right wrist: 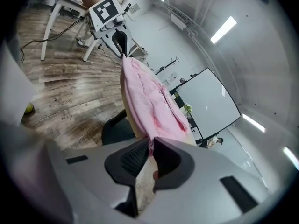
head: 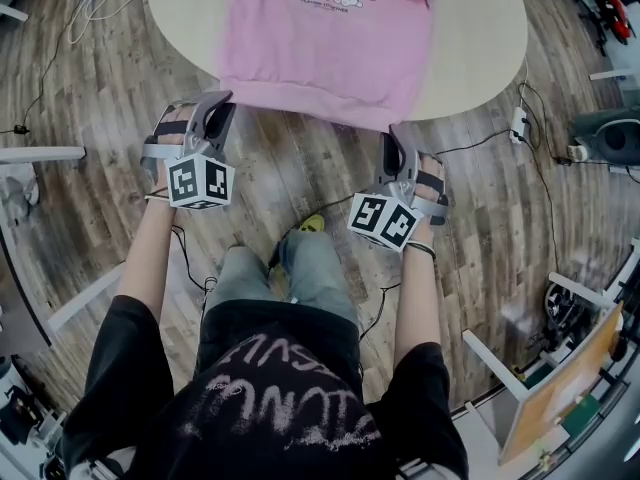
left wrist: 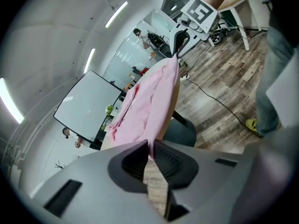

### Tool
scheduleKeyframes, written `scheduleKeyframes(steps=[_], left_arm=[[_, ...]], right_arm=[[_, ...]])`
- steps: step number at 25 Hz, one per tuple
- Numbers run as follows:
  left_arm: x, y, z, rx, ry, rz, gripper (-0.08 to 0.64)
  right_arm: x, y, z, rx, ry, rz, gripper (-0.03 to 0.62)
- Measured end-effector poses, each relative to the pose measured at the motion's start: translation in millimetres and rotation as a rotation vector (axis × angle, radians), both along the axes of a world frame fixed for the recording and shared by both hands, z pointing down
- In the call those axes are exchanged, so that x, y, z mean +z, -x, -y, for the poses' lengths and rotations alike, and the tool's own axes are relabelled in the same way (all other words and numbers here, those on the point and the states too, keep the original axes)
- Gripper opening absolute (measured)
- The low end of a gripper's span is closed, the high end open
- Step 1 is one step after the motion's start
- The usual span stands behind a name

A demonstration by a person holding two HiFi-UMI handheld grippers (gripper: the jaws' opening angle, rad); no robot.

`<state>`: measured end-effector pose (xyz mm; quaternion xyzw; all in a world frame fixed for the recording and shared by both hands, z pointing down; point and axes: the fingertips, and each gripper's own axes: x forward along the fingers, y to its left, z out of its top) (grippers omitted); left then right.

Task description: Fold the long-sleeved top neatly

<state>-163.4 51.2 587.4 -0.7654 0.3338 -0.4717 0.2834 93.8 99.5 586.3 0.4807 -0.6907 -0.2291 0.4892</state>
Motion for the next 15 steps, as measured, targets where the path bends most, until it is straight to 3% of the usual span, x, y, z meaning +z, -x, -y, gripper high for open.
scheduleKeyframes(steps=[15], left_arm=[[-20.9,6.9,-44.9,0.046,0.134,-0.013,0.026]], right_arm=[[-16.3,3.9,-53.2,0.029,0.105,0.024,0.038]])
